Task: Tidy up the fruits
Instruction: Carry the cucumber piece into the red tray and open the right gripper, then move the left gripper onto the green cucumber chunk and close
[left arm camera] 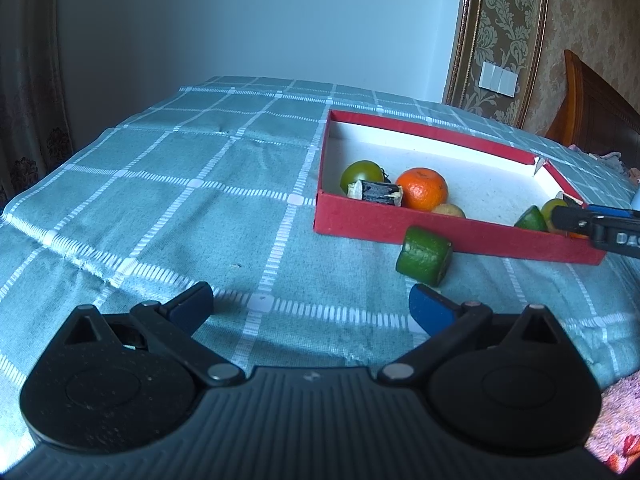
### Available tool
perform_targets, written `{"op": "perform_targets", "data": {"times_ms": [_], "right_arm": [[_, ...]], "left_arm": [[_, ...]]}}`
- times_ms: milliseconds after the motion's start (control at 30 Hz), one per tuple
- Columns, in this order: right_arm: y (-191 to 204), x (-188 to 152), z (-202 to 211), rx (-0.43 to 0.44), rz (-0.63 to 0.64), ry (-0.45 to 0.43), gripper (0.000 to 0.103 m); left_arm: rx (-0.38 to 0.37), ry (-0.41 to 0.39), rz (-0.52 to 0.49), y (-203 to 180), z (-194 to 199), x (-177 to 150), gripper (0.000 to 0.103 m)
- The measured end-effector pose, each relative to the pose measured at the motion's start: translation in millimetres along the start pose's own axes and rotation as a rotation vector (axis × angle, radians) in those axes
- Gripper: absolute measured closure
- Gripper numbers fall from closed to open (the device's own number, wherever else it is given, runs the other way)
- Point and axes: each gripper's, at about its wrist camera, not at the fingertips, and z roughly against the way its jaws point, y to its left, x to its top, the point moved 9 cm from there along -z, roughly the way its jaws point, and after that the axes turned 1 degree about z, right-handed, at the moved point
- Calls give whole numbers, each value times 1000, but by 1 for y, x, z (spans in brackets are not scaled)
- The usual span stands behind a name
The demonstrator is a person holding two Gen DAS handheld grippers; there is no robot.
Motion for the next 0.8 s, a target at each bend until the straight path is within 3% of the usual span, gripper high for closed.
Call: {"op": "perform_targets", "data": {"times_ms": [200,367,633,800], "right_arm": [[-17,-13,47,65,-125,-60,37],[-37,-39,70,119,-267,-62,36],[-77,-64,68,153,-516,-95,35],[-79,-64,68,165,-528,-102,35]], "left_arm": [[12,5,-12,-1,-1,-1,0],[22,8,-16,-1,-1,-1,0],[89,-34,-80,-6,6,1,0],[105,-51,-129,-19,9,3,0]]}}
